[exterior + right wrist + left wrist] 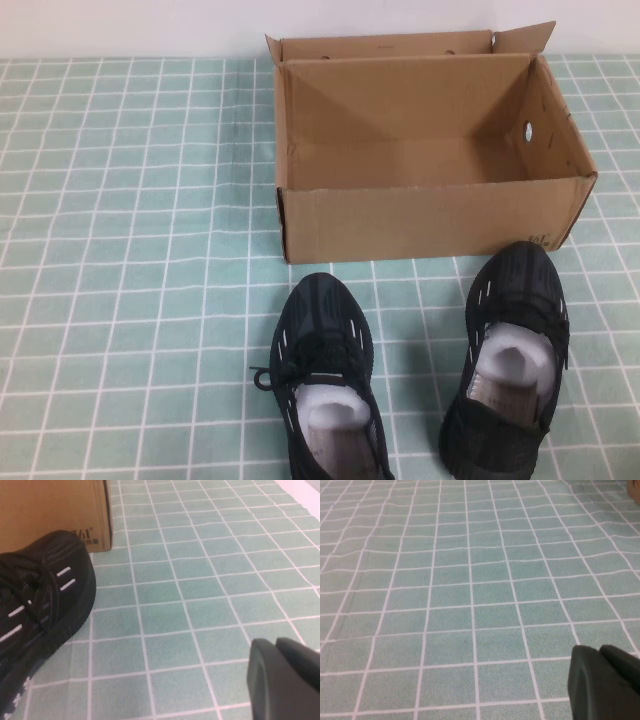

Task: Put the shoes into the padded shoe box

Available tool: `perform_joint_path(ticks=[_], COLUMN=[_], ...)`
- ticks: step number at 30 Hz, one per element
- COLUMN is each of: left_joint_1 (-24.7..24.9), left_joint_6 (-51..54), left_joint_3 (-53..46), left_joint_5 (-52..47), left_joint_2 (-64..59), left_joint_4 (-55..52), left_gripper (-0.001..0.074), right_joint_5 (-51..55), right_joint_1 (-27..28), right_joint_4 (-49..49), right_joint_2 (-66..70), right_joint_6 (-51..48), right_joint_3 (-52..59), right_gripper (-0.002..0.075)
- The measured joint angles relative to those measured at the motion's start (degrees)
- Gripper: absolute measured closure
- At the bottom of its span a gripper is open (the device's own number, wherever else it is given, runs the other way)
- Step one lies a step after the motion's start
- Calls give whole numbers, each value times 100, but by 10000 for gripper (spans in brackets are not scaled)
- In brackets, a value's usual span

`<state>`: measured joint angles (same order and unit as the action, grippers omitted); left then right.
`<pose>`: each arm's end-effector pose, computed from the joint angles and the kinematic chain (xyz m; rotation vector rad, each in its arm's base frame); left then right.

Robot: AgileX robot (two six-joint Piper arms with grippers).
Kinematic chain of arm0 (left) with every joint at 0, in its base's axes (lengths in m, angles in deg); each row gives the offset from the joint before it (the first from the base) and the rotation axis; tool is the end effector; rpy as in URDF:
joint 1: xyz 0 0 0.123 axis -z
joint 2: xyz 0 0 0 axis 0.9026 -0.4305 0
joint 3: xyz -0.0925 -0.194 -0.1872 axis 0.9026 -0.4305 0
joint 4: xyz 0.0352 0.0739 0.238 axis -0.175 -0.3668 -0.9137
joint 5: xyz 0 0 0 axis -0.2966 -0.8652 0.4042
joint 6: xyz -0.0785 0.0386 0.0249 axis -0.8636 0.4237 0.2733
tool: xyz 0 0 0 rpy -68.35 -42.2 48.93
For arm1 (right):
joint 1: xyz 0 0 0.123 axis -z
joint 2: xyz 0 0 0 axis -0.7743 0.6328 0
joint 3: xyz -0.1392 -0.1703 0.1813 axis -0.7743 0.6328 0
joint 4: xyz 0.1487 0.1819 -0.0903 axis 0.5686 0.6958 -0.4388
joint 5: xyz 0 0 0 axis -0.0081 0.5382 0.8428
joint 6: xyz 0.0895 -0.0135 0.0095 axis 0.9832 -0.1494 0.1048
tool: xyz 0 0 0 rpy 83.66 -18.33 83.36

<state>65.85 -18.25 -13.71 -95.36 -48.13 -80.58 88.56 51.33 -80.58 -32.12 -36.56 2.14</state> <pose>0.0530 -0.0030 0.1733 0.0264 1.8477 -0.0424 0.0520 -0.0072 0.1701 0.1236 1.8869 -0.0296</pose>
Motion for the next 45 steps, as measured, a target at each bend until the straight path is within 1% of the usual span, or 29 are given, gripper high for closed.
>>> perform_joint_path(ticks=[32, 39, 43, 45], left_joint_1=[0, 0, 0, 0], left_joint_6=[-15, -36, -36, -36], left_joint_3=[0, -4, -4, -4], left_joint_5=[0, 178, 824, 1356], left_joint_2=[0, 0, 0, 0], left_joint_4=[0, 257, 651, 885], left_gripper=[739, 739, 739, 739], right_joint_5=[-114, -999, -1819, -2364], right_joint_1=[0, 0, 0, 0], right_joint_4=[0, 0, 0, 0], right_joint_2=[0, 0, 0, 0], right_joint_6=[0, 0, 0, 0], right_joint_3=[0, 0, 0, 0], right_gripper=[734, 733, 734, 734])
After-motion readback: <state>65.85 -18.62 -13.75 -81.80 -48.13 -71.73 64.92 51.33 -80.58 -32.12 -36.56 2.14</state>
